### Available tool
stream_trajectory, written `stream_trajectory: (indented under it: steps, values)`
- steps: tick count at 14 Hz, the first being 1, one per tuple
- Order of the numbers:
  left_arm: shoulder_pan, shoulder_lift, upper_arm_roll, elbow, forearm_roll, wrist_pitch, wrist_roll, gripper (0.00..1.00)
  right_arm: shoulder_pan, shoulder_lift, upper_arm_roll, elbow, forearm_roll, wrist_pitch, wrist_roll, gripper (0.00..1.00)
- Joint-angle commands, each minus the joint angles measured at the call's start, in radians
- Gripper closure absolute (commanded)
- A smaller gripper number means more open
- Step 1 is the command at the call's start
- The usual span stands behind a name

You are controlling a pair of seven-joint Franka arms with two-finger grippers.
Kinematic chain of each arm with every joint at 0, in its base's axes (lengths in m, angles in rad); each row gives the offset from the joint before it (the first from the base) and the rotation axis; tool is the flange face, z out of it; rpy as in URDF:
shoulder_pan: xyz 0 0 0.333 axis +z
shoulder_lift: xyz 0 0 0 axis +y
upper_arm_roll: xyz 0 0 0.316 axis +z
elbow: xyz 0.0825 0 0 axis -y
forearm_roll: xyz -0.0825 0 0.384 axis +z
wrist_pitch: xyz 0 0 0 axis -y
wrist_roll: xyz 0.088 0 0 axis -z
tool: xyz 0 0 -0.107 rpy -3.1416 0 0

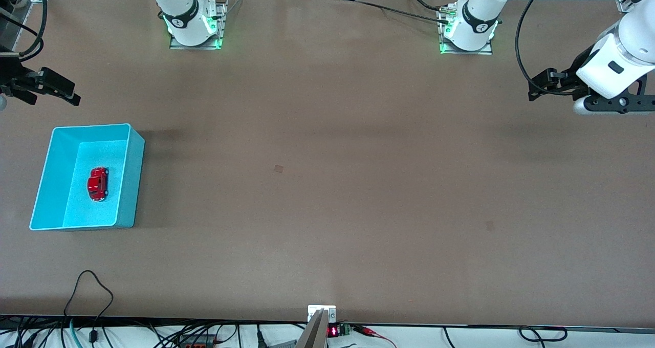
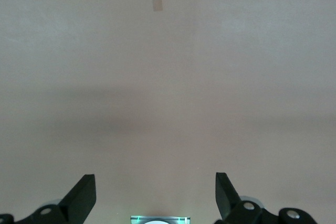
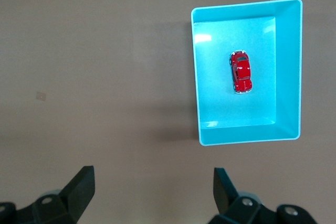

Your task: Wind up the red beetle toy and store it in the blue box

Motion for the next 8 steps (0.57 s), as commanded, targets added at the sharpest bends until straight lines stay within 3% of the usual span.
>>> stream_trajectory:
  steps: [1, 8]
  values:
    - [0.007, 0.006, -0.001, 0.023, -0.013, -0.019, 0.008, 0.00, 0.000, -0.067, 0.003, -0.074, -0.018, 0.012, -0.007, 0.00]
    - [0.007, 0.006, -0.001, 0.023, -0.015, -0.019, 0.008, 0.00, -0.003, -0.073, 0.003, -0.082, -0.018, 0.008, -0.011, 0.00]
